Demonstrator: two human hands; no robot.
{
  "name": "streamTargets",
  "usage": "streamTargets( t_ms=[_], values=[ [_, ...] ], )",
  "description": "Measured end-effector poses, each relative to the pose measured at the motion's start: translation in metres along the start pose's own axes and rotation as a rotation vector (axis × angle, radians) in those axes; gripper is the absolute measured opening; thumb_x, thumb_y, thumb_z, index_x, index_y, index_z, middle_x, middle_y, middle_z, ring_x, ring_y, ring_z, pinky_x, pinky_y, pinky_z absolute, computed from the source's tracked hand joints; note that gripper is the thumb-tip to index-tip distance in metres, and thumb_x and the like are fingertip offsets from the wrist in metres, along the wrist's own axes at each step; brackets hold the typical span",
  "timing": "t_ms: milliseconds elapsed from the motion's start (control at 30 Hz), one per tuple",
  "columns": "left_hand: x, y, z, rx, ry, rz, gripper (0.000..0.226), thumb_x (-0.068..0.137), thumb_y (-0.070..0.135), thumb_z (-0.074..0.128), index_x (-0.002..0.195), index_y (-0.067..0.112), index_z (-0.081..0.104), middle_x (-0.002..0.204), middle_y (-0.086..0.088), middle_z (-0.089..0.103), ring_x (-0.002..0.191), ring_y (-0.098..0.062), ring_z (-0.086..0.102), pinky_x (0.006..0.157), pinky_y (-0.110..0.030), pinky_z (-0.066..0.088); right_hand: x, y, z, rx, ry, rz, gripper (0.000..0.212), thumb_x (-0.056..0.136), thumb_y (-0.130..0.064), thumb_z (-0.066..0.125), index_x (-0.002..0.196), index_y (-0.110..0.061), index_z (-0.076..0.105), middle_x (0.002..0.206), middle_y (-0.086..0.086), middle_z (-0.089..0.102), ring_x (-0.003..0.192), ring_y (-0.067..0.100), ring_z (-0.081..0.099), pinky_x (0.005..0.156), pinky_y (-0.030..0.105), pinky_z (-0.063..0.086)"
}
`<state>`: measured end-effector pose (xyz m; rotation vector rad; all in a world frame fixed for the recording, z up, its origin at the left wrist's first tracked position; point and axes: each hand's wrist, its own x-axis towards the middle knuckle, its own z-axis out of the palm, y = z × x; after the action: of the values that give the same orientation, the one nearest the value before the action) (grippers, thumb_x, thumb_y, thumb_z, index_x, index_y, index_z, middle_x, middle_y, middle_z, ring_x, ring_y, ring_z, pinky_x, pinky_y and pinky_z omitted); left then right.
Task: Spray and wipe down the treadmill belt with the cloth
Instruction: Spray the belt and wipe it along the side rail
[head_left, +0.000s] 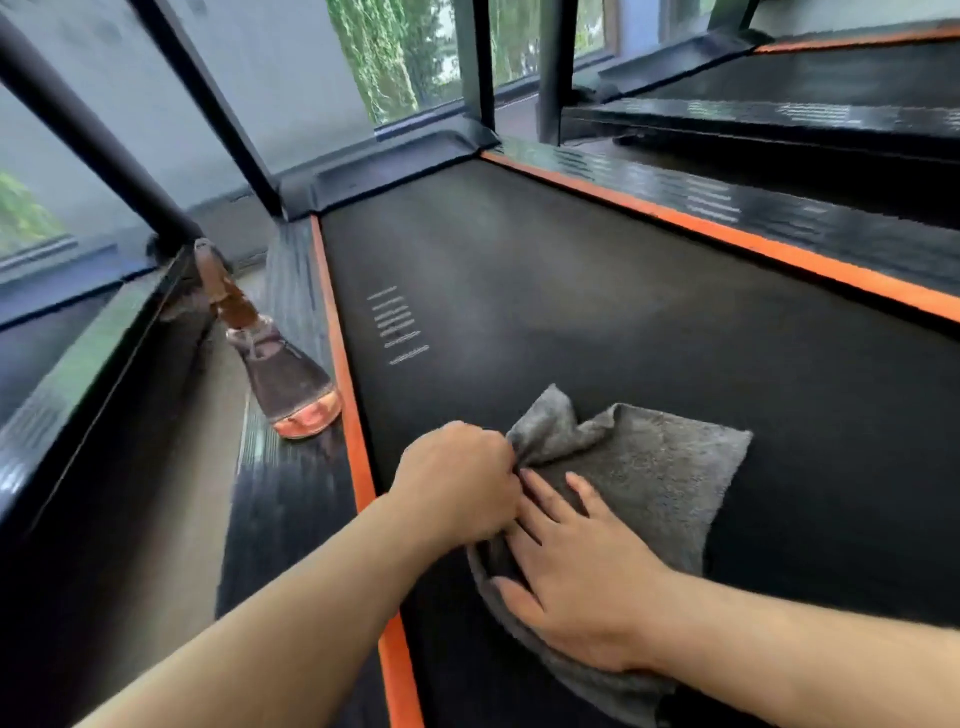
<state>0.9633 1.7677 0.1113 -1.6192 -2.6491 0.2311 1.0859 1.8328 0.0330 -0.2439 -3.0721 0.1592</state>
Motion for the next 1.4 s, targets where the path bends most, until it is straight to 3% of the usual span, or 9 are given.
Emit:
streamTargets(
  t_ms=[67, 267, 534, 834, 1034, 1134, 1268, 1335, 1401],
  values=[
    [0.000, -0.022, 0.001, 0.032, 0.008, -0.002, 0.026, 0.085, 0.026, 0.046, 0.097, 0.019, 0.068, 0.101, -0.003, 0.068, 0.101, -0.027, 0.061, 0.078, -0.034, 0.049, 0.009, -0.012, 0.008, 0.000, 0.007, -0.132, 0.062, 0.089, -0.057, 0.040, 0.125, -0.016, 0.069, 0.135, 0.002, 0.063, 0.129, 0.022, 0.057, 0.096, 0.049, 0.052],
    [-0.031, -0.124, 0.042, -0.198, 0.079, 0.160, 0.046, 0.085, 0.038, 0.029, 0.111, 0.027, 0.066, 0.108, 0.006, 0.061, 0.105, -0.019, 0.056, 0.089, -0.040, 0.050, 0.055, 0.004, -0.005, -0.154, -0.022, -0.424, 0.062, 0.095, -0.059, 0.035, 0.148, -0.028, 0.043, 0.152, -0.010, 0.045, 0.141, 0.011, 0.041, 0.108, 0.042, 0.039],
    [-0.046, -0.164, 0.063, -0.420, 0.163, 0.207, 0.044, 0.094, 0.029, 0.043, 0.133, 0.015, 0.060, 0.137, 0.001, 0.056, 0.130, -0.019, 0.050, 0.110, -0.037, 0.039, 0.104, -0.005, 0.003, -0.035, -0.026, 0.019, 0.064, 0.093, -0.050, 0.034, 0.150, -0.022, 0.043, 0.155, -0.003, 0.043, 0.143, 0.017, 0.039, 0.111, 0.044, 0.025],
    [-0.050, -0.164, 0.059, -0.537, 0.161, 0.193, 0.041, 0.088, 0.017, 0.047, 0.125, 0.007, 0.064, 0.135, -0.006, 0.057, 0.131, -0.025, 0.049, 0.111, -0.043, 0.038, 0.087, -0.055, -0.001, 0.081, -0.004, 0.564, 0.062, 0.096, -0.048, 0.025, 0.153, -0.026, 0.038, 0.159, -0.001, 0.035, 0.148, 0.022, 0.029, 0.115, 0.051, 0.019],
    [-0.049, -0.169, 0.064, -0.733, 0.218, 0.198, 0.037, 0.087, 0.013, 0.050, 0.119, 0.006, 0.067, 0.130, -0.006, 0.059, 0.125, -0.024, 0.053, 0.110, -0.035, 0.038, 0.088, -0.066, 0.003, 0.043, -0.018, 0.661, 0.061, 0.096, -0.046, 0.026, 0.154, -0.028, 0.035, 0.160, -0.002, 0.034, 0.149, 0.021, 0.028, 0.115, 0.052, 0.020],
    [-0.055, -0.185, 0.061, -0.972, 0.262, 0.053, 0.029, 0.084, 0.011, 0.049, 0.104, 0.009, 0.070, 0.117, 0.000, 0.060, 0.113, -0.018, 0.056, 0.103, -0.023, 0.040, 0.090, -0.070, 0.003, 0.020, -0.036, 0.680, 0.060, 0.096, -0.046, 0.026, 0.153, -0.029, 0.035, 0.159, -0.002, 0.035, 0.148, 0.020, 0.029, 0.115, 0.052, 0.020],
    [-0.066, -0.223, 0.040, -1.219, 0.233, -0.392, 0.017, 0.084, 0.014, 0.060, 0.093, 0.026, 0.053, 0.101, 0.006, 0.054, 0.099, -0.011, 0.058, 0.092, -0.040, 0.052, 0.089, -0.068, 0.000, 0.001, -0.066, 0.698, 0.060, 0.095, -0.044, 0.028, 0.152, -0.028, 0.035, 0.158, -0.001, 0.037, 0.147, 0.021, 0.030, 0.113, 0.052, 0.021],
    [-0.062, -0.249, 0.025, -1.344, 0.201, -0.544, 0.040, 0.076, 0.029, 0.074, 0.107, 0.033, 0.048, 0.115, 0.006, 0.052, 0.110, 0.001, 0.054, 0.102, -0.036, 0.049, 0.090, -0.069, -0.001, -0.004, -0.073, 0.691, 0.060, 0.095, -0.043, 0.028, 0.153, -0.027, 0.034, 0.158, 0.000, 0.036, 0.147, 0.022, 0.030, 0.113, 0.053, 0.022],
    [-0.047, -0.267, 0.007, -1.415, 0.171, -0.494, 0.080, 0.063, 0.046, 0.079, 0.130, 0.042, 0.037, 0.136, 0.014, 0.046, 0.126, 0.006, 0.045, 0.107, -0.030, 0.040, 0.089, -0.073, -0.002, -0.009, -0.087, 0.691, 0.060, 0.096, -0.043, 0.028, 0.153, -0.027, 0.033, 0.159, 0.000, 0.035, 0.147, 0.022, 0.029, 0.113, 0.053, 0.022]
  ],
)
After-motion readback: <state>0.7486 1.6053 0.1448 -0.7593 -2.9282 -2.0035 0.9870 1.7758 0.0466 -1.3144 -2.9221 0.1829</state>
